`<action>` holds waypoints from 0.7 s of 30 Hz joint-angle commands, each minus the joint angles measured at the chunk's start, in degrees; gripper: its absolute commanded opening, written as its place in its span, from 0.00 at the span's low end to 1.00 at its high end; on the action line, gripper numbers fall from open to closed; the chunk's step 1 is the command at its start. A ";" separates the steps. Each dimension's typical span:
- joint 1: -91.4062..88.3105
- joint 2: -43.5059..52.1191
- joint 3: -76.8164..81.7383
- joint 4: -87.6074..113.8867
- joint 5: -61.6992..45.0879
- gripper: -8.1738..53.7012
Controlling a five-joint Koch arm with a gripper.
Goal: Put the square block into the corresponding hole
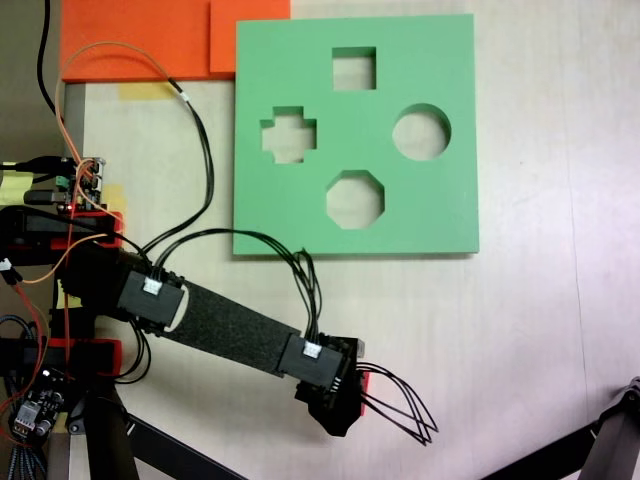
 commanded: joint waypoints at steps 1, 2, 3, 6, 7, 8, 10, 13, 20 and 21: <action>-0.26 0.00 0.26 0.00 1.58 0.71; -0.09 0.00 1.14 0.26 1.58 0.67; 0.00 -0.09 1.67 0.26 1.58 0.64; 0.00 -0.18 3.08 1.23 1.58 0.58; -0.26 -0.18 2.99 1.76 1.67 0.58; -0.26 -0.09 2.99 2.64 1.67 0.57; -0.26 0.62 2.90 4.75 1.76 0.51; -1.23 4.75 2.46 8.00 2.11 0.46; -7.12 22.85 2.37 13.97 6.15 0.44; -8.61 25.40 2.37 13.97 7.56 0.43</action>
